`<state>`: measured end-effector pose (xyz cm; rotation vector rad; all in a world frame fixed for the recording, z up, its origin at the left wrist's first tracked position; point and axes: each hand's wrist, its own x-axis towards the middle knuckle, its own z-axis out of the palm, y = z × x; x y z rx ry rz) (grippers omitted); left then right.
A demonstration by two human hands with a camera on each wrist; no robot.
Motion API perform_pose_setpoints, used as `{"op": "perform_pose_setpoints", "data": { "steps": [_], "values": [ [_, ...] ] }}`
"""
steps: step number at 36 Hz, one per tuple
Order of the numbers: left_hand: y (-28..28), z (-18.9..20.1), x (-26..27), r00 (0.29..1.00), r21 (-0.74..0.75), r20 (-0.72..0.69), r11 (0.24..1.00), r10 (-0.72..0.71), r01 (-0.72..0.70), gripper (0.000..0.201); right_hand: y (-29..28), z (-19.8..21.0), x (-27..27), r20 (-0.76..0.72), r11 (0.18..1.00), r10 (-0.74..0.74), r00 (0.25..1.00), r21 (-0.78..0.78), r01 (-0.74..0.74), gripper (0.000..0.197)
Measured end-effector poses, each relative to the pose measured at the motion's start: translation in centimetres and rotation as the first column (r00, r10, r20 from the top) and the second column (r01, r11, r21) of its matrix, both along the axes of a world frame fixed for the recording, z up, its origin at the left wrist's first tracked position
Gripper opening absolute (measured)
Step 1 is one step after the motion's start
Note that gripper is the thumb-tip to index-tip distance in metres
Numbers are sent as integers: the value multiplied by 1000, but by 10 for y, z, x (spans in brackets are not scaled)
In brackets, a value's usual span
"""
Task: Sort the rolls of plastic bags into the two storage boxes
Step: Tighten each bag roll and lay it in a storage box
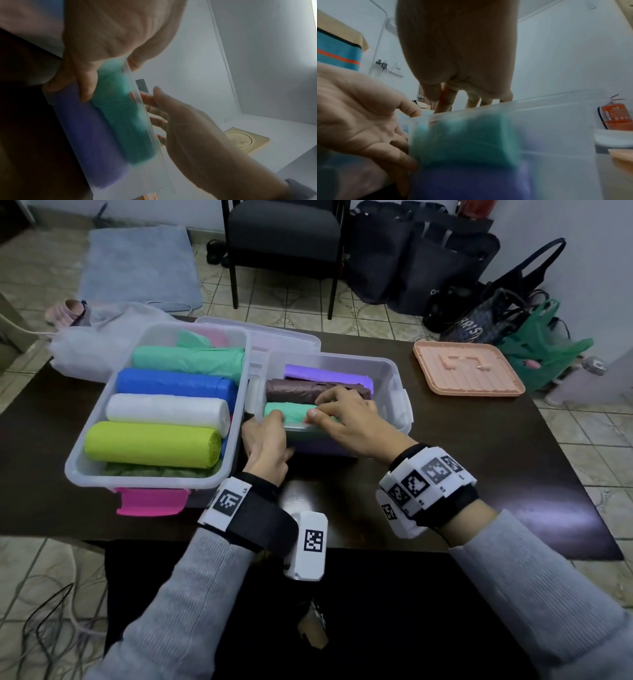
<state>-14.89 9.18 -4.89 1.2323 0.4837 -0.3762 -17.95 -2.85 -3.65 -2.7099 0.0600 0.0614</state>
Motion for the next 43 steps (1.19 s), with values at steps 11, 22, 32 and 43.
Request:
{"op": "perform_pose_setpoints", "data": {
  "steps": [11, 22, 32, 43],
  "values": [
    [0, -5, 0, 999, -29, 32, 999, 43, -42, 14, -7, 16, 28, 16, 992, 84, 996, -98, -82, 26],
    [-2, -9, 4, 997, -34, 55, 998, 54, -52, 17, -9, 24, 31, -44, 981, 191, 981, -32, -193, 25],
    [-5, -7, 1, 995, -101, 58, 992, 79, -73, 26, -4, -5, -6, 145, 981, 153, 978, -142, -132, 59],
    [-3, -2, -2, 995, -106, 44, 991, 89, -84, 32, 2, -13, -6, -88, 953, 112, 990, -274, -132, 47]
  ]
}}
